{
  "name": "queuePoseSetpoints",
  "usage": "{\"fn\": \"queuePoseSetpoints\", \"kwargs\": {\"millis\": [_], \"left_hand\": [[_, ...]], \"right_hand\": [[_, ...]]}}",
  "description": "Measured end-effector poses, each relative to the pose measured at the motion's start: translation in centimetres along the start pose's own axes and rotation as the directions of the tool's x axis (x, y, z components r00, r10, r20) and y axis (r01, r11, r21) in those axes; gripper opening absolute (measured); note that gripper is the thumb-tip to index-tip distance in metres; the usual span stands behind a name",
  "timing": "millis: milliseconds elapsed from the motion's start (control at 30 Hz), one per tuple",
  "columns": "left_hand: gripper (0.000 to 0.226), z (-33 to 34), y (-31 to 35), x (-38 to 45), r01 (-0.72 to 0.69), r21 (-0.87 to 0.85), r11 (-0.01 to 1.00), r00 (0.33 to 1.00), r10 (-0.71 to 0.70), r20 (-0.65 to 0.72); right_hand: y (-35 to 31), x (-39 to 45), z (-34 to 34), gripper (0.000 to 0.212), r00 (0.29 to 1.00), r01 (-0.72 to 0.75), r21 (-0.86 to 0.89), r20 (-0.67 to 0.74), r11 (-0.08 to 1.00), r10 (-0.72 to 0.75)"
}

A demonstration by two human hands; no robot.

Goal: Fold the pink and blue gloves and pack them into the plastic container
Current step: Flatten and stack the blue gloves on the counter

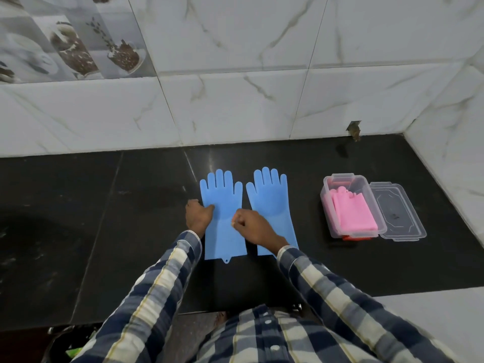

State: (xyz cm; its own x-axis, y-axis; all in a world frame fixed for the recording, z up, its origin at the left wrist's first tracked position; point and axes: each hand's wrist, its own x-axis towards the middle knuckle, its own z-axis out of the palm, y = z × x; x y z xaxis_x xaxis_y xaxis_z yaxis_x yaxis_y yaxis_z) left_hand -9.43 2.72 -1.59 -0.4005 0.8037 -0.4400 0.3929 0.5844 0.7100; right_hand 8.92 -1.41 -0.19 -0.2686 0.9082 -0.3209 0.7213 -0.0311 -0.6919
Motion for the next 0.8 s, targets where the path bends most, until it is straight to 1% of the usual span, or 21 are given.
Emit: {"fn": "queuePoseSetpoints", "kwargs": {"millis": [100,167,233,333,400,433,467,567,600,800], "left_hand": [[0.037,-0.1,-0.1,0.5,0.003,-0.087,0.996,0.997,0.004,0.078],[0.034,-0.1,0.2,0.7,-0.007,-0.128,0.992,0.986,0.027,0.162],[0.036,-0.2,0.6,0.5,-0.017,-0.167,0.986,0.966,0.059,0.252],[0.039,-0.2,1.1,-0.2,-0.039,-0.216,0.976,0.939,0.109,0.327],[0.043,-0.2,1.5,-0.5,-0.041,-0.24,0.97,0.92,0.13,0.37],[0.045,-0.2,1.7,-0.6,-0.044,-0.246,0.968,0.908,0.142,0.393],[0.048,-0.2,1.9,-0.6,-0.052,-0.248,0.967,0.897,0.154,0.415],[0.048,-0.2,2.9,-0.7,-0.1,-0.221,0.97,0.875,0.192,0.445],[0.049,0.0,3.3,-0.7,-0.112,-0.211,0.971,0.874,0.198,0.445],[0.057,2.5,6.2,-1.1,-0.151,-0.223,0.963,0.852,0.242,0.464]], "right_hand": [[-1.4,0.2,2.4,0.029,0.999,0.01,0.005,0.048,1.0,-0.01],[-2.1,0.4,3.5,0.04,0.999,0.011,-0.017,0.04,1.0,-0.011],[-2.4,0.5,4.4,0.052,1.0,-0.009,-0.049,0.011,0.999,0.009],[-2.7,0.6,5.4,0.07,0.997,-0.065,-0.087,-0.04,0.994,0.061],[-3.0,0.5,5.9,0.079,0.992,-0.1,-0.091,-0.083,0.991,0.092],[-3.1,0.4,6.2,0.08,0.989,-0.112,-0.085,-0.111,0.99,0.102],[-3.1,0.4,6.2,0.075,0.984,-0.12,-0.079,-0.145,0.99,0.108],[-2.7,0.4,5.7,0.044,0.967,-0.128,-0.081,-0.231,0.988,0.107],[-2.6,0.3,5.3,0.037,0.962,-0.132,-0.07,-0.249,0.989,0.111],[-1.2,-0.4,1.6,0.025,0.931,-0.161,0.039,-0.325,0.986,0.165]]}}
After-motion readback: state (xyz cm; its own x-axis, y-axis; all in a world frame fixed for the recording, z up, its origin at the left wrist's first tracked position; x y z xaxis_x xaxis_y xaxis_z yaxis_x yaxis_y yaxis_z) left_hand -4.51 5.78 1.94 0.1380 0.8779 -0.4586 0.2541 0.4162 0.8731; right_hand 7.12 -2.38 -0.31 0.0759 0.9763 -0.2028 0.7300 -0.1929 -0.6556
